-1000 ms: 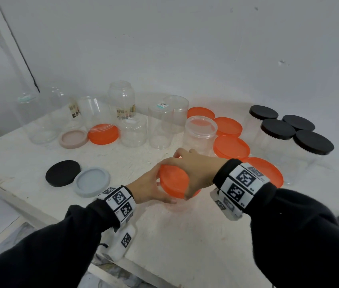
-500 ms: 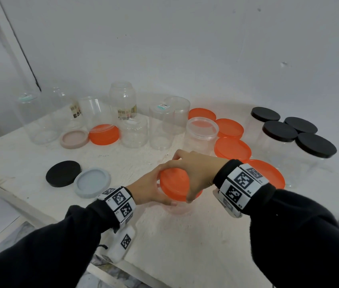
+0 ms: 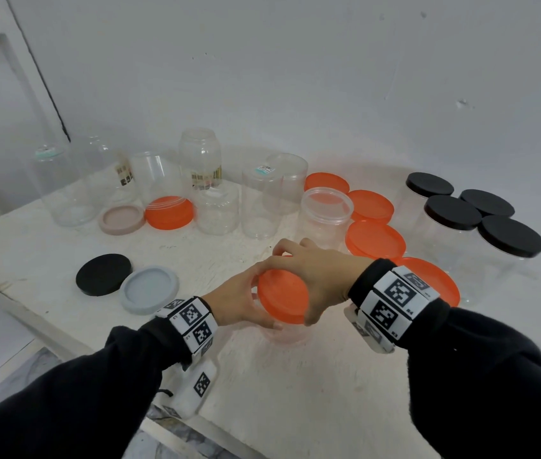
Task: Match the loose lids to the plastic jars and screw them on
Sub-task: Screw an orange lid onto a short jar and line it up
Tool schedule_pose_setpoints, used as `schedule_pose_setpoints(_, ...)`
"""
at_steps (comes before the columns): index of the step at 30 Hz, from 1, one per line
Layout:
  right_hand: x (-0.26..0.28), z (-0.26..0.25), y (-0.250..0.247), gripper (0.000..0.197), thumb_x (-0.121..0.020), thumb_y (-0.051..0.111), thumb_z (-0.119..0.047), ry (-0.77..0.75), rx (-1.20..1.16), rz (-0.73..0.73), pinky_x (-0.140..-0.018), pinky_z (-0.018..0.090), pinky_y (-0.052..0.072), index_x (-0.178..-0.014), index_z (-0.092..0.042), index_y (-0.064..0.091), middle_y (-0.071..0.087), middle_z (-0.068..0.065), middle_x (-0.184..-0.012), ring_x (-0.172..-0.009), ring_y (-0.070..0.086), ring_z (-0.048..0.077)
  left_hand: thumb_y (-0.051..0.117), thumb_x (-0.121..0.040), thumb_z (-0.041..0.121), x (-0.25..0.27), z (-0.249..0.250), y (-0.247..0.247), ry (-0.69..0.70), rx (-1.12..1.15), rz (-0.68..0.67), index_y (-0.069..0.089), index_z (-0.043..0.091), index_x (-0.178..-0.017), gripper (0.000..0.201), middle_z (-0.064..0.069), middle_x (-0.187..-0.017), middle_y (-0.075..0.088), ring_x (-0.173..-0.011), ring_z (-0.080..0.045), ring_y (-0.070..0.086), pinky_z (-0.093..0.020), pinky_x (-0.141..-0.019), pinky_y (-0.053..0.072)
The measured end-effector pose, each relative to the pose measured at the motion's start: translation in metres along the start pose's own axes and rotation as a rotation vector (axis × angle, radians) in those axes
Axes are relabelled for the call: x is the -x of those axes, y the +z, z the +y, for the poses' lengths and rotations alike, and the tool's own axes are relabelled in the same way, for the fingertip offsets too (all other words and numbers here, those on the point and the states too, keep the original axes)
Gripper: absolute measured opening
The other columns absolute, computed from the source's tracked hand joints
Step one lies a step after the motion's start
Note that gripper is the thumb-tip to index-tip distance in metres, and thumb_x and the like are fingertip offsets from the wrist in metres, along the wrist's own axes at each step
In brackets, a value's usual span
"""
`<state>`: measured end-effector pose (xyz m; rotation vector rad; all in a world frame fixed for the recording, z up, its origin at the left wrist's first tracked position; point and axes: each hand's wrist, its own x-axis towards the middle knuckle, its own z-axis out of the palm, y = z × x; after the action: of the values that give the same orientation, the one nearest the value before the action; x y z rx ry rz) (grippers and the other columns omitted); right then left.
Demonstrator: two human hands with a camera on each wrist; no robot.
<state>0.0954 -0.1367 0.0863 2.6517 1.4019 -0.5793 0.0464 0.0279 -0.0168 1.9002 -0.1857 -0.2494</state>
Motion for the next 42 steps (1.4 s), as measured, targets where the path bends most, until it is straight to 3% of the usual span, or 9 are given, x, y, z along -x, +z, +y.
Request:
schedule_pose_setpoints(4, -0.001, -0.002, 0.002, 0.098, -0.055, 0.083, -0.021, -0.025, 0.036, 0.002, -0.076, 0.041, 0.053, -0.133, -0.044, 0.028, 0.021, -0.008, -0.13, -0.112, 0.029, 0.02, 0.086, -0.06, 0.008, -0.001, 0.0, -0.001, 0.017, -0.028, 0.011, 0.035, 0.046, -0.117, 0.085, 0.017, -0.124, 0.045, -0.116, 0.002, 0.046, -0.009, -0.086, 0.043)
schedule_pose_setpoints(12, -0.003, 0.001, 0.003, 0.095, -0.058, 0.08, -0.019, -0.028, 0.007, -0.031, -0.081, 0.043, 0.052, -0.133, -0.046, 0.027, 0.02, -0.011, -0.131, -0.111, 0.029, 0.02, 0.086, -0.044, 0.041, 0.001, 0.001, 0.0, 0.009, 0.018, -0.06, 0.035, 0.04, -0.129, 0.099, 0.01, -0.138, 0.037, -0.128, -0.007, 0.039, -0.029, -0.103, 0.039)
schedule_pose_setpoints(14, -0.003, 0.001, 0.003, 0.094, -0.059, 0.079, -0.017, -0.028, -0.004, -0.044, -0.082, 0.043, 0.052, -0.132, -0.047, 0.028, 0.021, -0.011, -0.131, -0.111, 0.029, 0.019, 0.087, -0.041, 0.048, 0.002, 0.001, -0.001, 0.005, 0.013, -0.055, 0.034, 0.034, -0.133, 0.107, 0.01, -0.137, 0.038, -0.127, -0.007, 0.04, -0.028, -0.103, 0.04)
schedule_pose_setpoints(18, -0.004, 0.001, 0.003, 0.093, -0.059, 0.079, -0.017, -0.027, -0.005, -0.051, -0.081, 0.043, 0.052, -0.13, -0.048, 0.029, 0.022, -0.012, -0.13, -0.11, 0.029, 0.02, 0.085, -0.043, 0.04, 0.002, 0.001, 0.0, -0.004, 0.004, -0.032, 0.033, 0.025, -0.135, 0.107, 0.01, -0.133, 0.042, -0.124, -0.006, 0.043, -0.022, -0.099, 0.043)
schedule_pose_setpoints(27, -0.001, -0.001, 0.002, 0.091, -0.061, 0.076, -0.055, 0.061, 0.025, 0.018, -0.086, 0.038, 0.047, -0.137, -0.045, 0.027, 0.033, -0.006, -0.126, -0.106, 0.038, 0.022, 0.086, -0.041, 0.039, 0.003, 0.005, 0.003, -0.022, -0.01, 0.011, 0.03, 0.032, -0.131, 0.106, 0.016, -0.127, 0.044, -0.118, -0.003, 0.046, -0.013, -0.09, 0.043)
schedule_pose_setpoints(32, 0.001, -0.013, 0.006, 0.088, -0.066, 0.059, -0.074, 0.19, 0.092, 0.086, -0.072, 0.031, 0.041, -0.137, -0.026, 0.036, 0.044, 0.004, -0.117, -0.091, 0.049, 0.021, 0.088, -0.044, 0.031, 0.003, 0.004, 0.002, -0.027, 0.006, -0.01, 0.028, 0.031, -0.133, 0.108, 0.014, -0.13, 0.044, -0.119, -0.003, 0.046, -0.012, -0.09, 0.042)
schedule_pose_setpoints(34, 0.002, -0.016, 0.009, 0.094, -0.069, 0.052, -0.079, 0.228, 0.138, 0.093, -0.074, 0.032, 0.038, -0.139, -0.02, 0.033, 0.044, 0.008, -0.125, -0.098, 0.052, 0.025, 0.087, -0.044, 0.034, 0.004, 0.003, 0.002, -0.03, 0.001, -0.025, 0.026, 0.029, -0.136, 0.111, 0.011, -0.132, 0.043, -0.121, -0.003, 0.044, -0.015, -0.094, 0.041)
schedule_pose_setpoints(38, 0.006, -0.006, 0.005, 0.105, -0.069, 0.069, -0.062, 0.102, -0.033, -0.004, -0.102, 0.044, 0.038, -0.148, -0.035, 0.004, 0.011, 0.0, -0.152, -0.134, 0.026, 0.028, 0.086, -0.044, 0.038, 0.003, 0.003, 0.002, -0.048, -0.004, -0.024, 0.022, 0.026, -0.141, 0.117, 0.008, -0.136, 0.041, -0.125, -0.004, 0.042, -0.021, -0.1, 0.04)
schedule_pose_setpoints(42, 0.006, 0.0, 0.006, 0.09, -0.072, 0.075, -0.034, -0.02, -0.144, -0.033, -0.102, 0.045, 0.038, -0.142, -0.047, 0.019, 0.018, -0.007, -0.144, -0.127, 0.022, 0.022, 0.085, -0.047, 0.034, 0.004, 0.005, 0.002, -0.027, 0.032, -0.065, 0.026, 0.029, -0.136, 0.107, 0.016, -0.133, 0.034, -0.123, 0.002, 0.038, -0.009, -0.09, 0.041)
